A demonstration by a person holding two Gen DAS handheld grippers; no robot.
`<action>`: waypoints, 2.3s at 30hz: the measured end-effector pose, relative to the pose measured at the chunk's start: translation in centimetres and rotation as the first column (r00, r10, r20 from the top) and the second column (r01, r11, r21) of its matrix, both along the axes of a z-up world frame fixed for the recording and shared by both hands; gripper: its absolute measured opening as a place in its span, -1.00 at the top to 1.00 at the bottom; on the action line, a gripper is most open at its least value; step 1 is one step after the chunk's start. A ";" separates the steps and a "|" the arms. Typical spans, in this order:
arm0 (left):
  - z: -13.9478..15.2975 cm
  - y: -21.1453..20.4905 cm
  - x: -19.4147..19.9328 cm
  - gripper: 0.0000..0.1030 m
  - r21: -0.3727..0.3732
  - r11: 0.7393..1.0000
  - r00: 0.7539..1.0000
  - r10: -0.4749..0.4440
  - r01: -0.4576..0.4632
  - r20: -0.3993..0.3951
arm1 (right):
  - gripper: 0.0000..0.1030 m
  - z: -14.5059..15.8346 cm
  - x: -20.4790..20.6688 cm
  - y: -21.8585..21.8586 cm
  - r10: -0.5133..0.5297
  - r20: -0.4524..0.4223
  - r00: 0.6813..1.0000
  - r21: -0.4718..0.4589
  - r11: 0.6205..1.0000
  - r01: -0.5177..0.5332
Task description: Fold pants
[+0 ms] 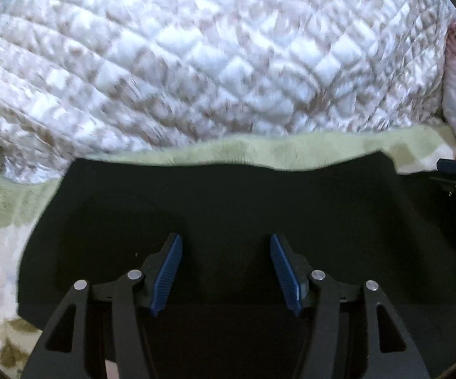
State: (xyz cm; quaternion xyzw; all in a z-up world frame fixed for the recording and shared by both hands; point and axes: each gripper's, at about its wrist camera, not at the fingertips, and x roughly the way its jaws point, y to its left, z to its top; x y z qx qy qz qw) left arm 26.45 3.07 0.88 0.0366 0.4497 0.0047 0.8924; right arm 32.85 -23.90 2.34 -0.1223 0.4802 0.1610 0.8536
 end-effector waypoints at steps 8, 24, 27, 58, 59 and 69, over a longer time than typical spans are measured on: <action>1.0 -1.4 -0.3 0.90 0.051 0.998 0.997 -0.040 0.037 0.063 | 0.83 0.3 -1.7 1.0 0.037 0.070 0.997 0.002 0.999 -0.038; 9.1 1.2 -17.3 0.92 -0.174 0.985 0.978 0.027 0.010 0.207 | 0.84 10.3 -22.9 -3.5 -0.016 0.214 0.977 0.291 0.956 -0.048; 7.9 1.4 -21.8 0.92 -0.211 0.977 0.984 0.039 -0.001 0.175 | 0.84 8.4 -27.6 -4.0 -0.034 0.140 0.990 0.318 0.948 -0.013; 1.6 -2.1 -19.9 0.89 -0.013 1.000 0.999 0.026 -0.026 -0.020 | 0.11 1.9 -36.5 -12.0 -0.443 -0.125 0.888 0.488 0.751 0.444; 1.9 -1.7 -20.5 0.90 -0.033 0.999 0.999 0.042 -0.042 0.004 | 0.11 1.8 -36.5 -12.3 -0.452 -0.134 0.882 0.494 0.741 0.455; 3.4 7.4 -33.1 0.81 -0.304 0.903 0.920 0.360 -0.304 0.152 | 0.11 1.4 -36.3 -12.9 -0.463 -0.141 0.875 0.502 0.728 0.466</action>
